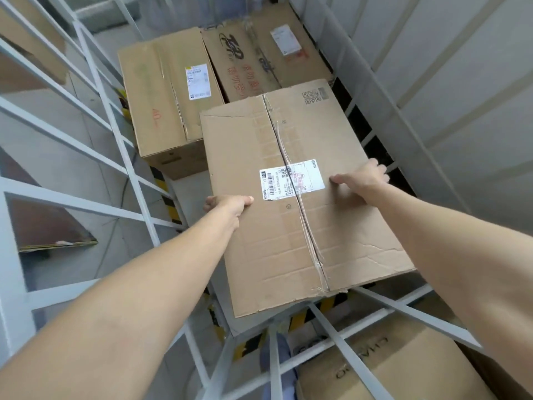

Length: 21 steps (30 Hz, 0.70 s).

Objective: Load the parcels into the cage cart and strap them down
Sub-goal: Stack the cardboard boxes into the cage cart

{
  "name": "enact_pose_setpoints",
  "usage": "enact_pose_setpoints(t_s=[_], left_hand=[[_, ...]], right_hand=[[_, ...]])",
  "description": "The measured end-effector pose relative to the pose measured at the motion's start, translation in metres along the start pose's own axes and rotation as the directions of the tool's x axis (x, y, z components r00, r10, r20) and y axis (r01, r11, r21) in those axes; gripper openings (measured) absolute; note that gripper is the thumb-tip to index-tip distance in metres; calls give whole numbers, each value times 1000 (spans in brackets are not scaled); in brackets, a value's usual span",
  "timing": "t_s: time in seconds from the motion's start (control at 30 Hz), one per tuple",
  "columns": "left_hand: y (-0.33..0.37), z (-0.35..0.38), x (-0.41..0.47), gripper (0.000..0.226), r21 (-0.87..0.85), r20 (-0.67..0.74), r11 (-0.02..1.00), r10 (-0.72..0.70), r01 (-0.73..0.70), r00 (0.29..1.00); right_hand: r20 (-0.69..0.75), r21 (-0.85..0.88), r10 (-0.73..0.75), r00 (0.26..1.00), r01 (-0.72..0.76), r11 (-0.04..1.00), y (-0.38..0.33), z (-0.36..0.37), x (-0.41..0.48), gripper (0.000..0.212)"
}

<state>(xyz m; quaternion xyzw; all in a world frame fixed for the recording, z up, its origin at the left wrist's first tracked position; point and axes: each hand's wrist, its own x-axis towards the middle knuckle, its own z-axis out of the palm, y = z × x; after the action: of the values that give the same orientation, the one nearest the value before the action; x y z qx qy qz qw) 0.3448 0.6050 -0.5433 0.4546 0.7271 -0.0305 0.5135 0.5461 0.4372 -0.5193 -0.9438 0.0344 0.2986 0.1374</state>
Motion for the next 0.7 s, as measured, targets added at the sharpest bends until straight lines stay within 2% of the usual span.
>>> enact_pose_setpoints(t_s=[0.1, 0.27, 0.4, 0.57, 0.63, 0.7], left_hand=[[-14, 6, 15, 101, 16, 12, 998, -58, 58, 998], [-36, 15, 39, 77, -9, 48, 993, -114, 114, 992], [-42, 23, 49, 68, -10, 86, 987, -160, 162, 983], [-39, 40, 60, 61, -45, 128, 988, -144, 150, 981], [-35, 50, 64, 64, -72, 147, 986, -139, 151, 979], [-34, 61, 70, 71, -83, 154, 985, -140, 154, 978]], right_hand=[[27, -17, 4, 1000, -3, 1000, 6, 21, 12, 106], [64, -77, 5, 998, 0, 997, 16, 45, 27, 102], [73, -123, 6, 997, 3, 992, 18, 51, 38, 98], [96, -124, 10, 995, 2, 992, 15, 52, 65, 99], [114, -140, 22, 993, -6, 990, 13, 50, 75, 92], [115, -170, 11, 993, 9, 985, 12, 46, 86, 70]])
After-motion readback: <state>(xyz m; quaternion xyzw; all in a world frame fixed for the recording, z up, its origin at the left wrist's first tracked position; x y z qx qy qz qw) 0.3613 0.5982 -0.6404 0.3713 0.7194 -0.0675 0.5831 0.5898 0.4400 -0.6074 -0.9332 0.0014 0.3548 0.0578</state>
